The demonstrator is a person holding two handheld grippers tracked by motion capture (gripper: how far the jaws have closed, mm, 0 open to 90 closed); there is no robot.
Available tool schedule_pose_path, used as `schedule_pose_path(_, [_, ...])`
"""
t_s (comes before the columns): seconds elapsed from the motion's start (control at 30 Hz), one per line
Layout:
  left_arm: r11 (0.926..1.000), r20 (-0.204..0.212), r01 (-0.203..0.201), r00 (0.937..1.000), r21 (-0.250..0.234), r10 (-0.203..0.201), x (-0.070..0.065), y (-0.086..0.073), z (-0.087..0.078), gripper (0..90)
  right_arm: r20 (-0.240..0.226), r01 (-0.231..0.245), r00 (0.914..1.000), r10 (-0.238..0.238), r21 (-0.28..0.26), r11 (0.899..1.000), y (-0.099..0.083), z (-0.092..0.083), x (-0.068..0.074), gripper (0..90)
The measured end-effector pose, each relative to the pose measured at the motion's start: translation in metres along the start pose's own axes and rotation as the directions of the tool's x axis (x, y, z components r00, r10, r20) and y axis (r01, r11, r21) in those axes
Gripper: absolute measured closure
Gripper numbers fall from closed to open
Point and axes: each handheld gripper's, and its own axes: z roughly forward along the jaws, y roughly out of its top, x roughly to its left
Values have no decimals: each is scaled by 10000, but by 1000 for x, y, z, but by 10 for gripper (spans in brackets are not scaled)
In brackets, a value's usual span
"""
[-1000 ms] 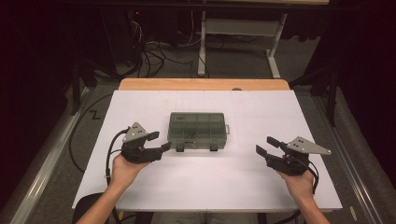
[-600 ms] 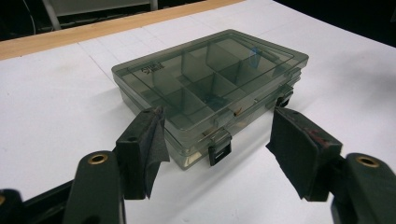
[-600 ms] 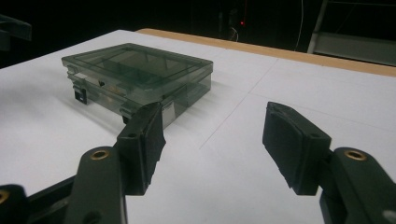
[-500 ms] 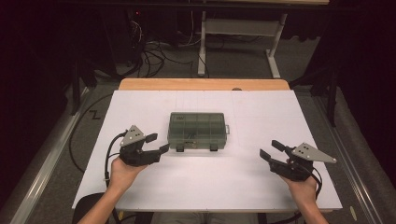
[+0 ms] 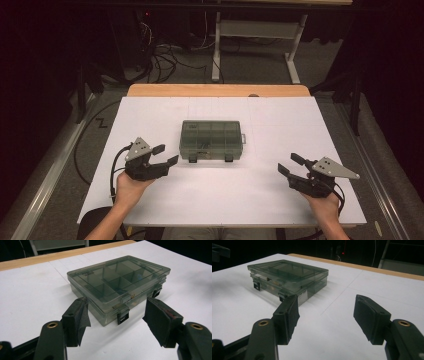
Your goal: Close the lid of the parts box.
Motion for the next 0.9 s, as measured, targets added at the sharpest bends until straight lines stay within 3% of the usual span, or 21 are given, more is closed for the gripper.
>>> schedule_pose_path(0.3, [9999, -51, -95, 9999, 62, 95, -2, -6, 1, 352, 33, -34, 10000, 35, -95, 9999, -7, -7, -2, 374])
schedule_pose_path(0.9, [9999, -268, 107, 9996, -50, -108, -1, -18, 0, 350, 70, 9, 10000, -6, -316, 9995, -16, -9, -5, 353])
